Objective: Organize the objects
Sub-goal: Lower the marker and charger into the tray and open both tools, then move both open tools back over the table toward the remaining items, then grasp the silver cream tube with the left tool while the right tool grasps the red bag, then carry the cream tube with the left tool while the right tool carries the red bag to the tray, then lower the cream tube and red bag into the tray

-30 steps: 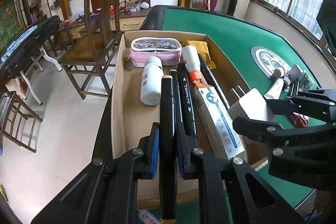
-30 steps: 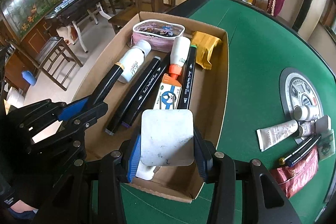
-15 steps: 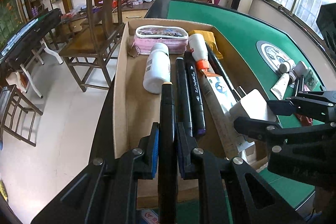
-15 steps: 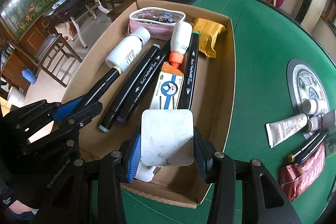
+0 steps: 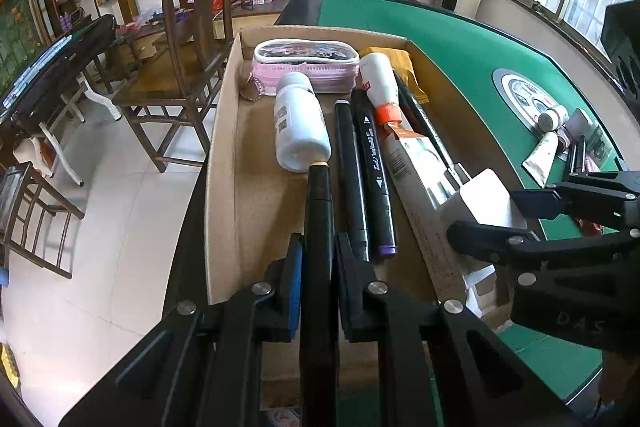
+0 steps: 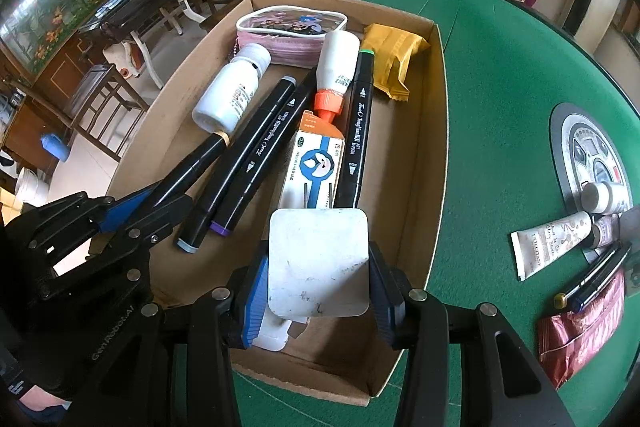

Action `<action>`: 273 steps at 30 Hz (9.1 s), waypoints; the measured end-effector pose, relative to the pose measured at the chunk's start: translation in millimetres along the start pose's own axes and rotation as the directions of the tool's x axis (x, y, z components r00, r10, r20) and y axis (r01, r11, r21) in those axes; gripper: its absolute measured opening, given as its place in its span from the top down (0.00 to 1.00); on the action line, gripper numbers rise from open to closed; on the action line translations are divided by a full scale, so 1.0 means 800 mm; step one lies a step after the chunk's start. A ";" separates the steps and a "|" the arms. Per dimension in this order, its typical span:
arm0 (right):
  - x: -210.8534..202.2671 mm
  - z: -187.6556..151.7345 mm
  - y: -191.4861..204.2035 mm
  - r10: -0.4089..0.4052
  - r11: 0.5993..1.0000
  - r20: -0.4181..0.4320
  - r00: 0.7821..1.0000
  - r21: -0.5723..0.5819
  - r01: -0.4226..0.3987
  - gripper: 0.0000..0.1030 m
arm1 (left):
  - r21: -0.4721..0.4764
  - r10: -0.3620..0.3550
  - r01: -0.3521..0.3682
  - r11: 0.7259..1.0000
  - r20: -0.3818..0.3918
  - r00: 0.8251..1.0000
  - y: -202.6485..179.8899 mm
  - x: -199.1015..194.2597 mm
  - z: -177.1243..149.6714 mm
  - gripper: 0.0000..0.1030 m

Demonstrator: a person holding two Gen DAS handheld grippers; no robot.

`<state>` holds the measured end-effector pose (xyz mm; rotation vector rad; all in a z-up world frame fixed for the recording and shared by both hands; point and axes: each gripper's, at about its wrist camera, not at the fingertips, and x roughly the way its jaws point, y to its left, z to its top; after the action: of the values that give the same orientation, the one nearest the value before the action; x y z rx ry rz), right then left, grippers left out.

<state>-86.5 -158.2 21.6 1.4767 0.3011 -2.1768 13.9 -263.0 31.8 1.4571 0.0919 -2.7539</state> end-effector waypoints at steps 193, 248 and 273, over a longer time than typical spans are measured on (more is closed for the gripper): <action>-0.166 -0.165 -0.194 -0.130 0.959 0.116 0.985 0.266 0.095 0.52 | 0.378 -0.023 -0.046 0.925 0.176 0.984 -0.267 -0.060 0.013 0.74; -0.093 -0.034 -0.048 -0.032 0.994 0.107 0.994 0.106 0.020 0.52 | 0.279 0.115 -0.161 0.947 0.173 0.978 -0.092 -0.053 0.027 0.74; -0.036 0.022 -0.018 -0.050 0.998 0.060 0.997 0.042 0.048 0.52 | 0.175 0.108 -0.123 0.977 0.089 0.990 -0.032 -0.022 0.028 0.74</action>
<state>-99.1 -146.0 53.5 1.4347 0.2764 -2.2748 4.3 -239.2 59.6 1.3389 -0.2416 -2.7814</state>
